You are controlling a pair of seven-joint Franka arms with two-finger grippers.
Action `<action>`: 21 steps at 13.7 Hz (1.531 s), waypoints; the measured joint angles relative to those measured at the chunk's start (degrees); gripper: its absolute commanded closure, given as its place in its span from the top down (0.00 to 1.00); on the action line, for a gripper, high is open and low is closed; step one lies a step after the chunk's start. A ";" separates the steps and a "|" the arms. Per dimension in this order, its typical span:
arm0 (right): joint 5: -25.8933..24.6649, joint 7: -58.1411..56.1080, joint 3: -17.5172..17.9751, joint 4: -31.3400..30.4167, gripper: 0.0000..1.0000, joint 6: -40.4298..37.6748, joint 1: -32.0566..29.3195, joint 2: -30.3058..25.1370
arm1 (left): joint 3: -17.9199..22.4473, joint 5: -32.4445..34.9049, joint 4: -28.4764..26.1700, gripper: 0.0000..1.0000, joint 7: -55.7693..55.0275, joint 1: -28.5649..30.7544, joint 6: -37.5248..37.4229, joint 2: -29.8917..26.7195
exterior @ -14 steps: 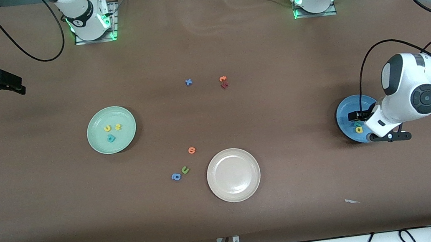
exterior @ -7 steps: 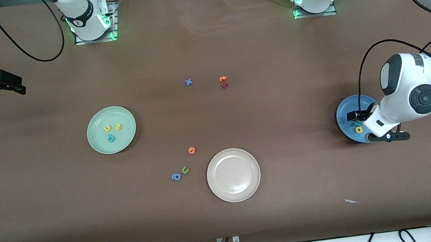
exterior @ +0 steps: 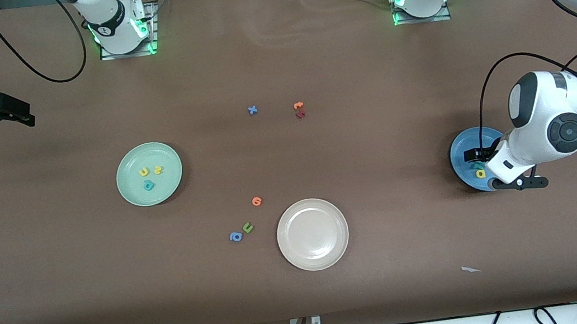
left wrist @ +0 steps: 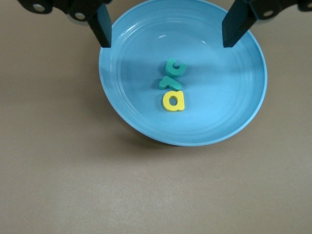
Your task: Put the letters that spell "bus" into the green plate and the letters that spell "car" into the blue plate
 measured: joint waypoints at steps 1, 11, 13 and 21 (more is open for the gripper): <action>0.00 0.00 0.00 0.00 1.00 0.00 0.00 0.00 | 0.00 0.00 0.00 1.00 0.02 0.00 0.00 0.00; 0.00 0.00 0.00 0.00 1.00 -0.02 0.00 0.00 | -0.06 0.00 0.65 1.00 0.04 0.00 -0.81 -0.59; 0.00 0.00 0.00 0.00 1.00 -0.02 0.00 0.04 | -0.06 -0.01 1.58 1.00 0.04 0.02 -2.81 -1.50; 0.00 0.00 0.00 -0.02 1.00 -0.01 -0.02 0.13 | -1.23 -4.93 19.96 1.00 0.04 -0.07 -28.63 -4.72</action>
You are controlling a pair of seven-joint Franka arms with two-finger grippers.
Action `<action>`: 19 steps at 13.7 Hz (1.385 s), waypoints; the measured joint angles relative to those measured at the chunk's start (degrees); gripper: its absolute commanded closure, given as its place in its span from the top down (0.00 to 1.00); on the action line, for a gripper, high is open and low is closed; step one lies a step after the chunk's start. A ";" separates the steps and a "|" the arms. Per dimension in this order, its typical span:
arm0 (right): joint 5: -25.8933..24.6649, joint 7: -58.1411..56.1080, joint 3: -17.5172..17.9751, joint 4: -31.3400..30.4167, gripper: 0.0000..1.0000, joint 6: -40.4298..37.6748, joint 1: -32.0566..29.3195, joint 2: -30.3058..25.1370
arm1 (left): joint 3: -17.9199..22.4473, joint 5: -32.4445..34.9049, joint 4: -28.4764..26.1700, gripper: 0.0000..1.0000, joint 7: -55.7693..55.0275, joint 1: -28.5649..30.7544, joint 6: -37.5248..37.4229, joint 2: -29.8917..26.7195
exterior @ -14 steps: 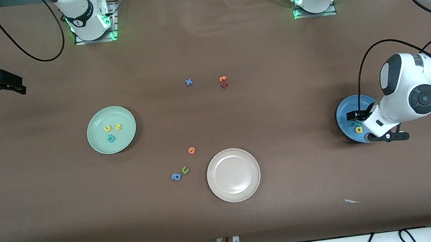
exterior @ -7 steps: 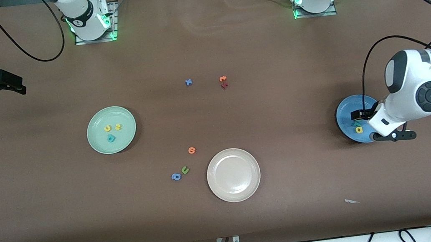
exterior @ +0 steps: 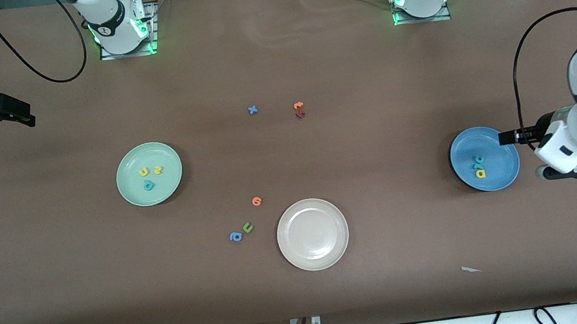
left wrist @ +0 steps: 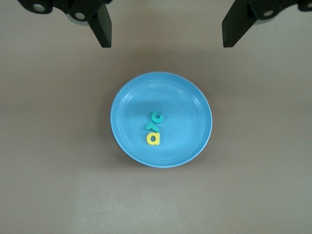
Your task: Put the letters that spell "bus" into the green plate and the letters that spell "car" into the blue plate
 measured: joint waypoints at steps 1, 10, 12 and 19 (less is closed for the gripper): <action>0.00 0.00 0.00 0.00 1.00 0.00 -0.01 0.00 | -0.08 -0.56 1.51 1.00 0.00 -0.02 -1.52 -0.37; 0.00 0.00 0.00 -0.02 1.00 0.00 -0.03 0.01 | 9.24 -9.94 1.94 1.00 4.82 -5.35 -4.15 -12.92; 0.00 0.00 -0.01 -0.02 1.00 0.00 -0.03 0.01 | 11.67 -10.64 1.00 1.00 6.18 -7.24 -4.43 -15.82; 0.00 -0.34 -0.01 -0.02 1.00 0.01 -0.04 0.02 | 16.94 -10.87 -3.92 1.00 6.69 -12.91 -2.77 -21.25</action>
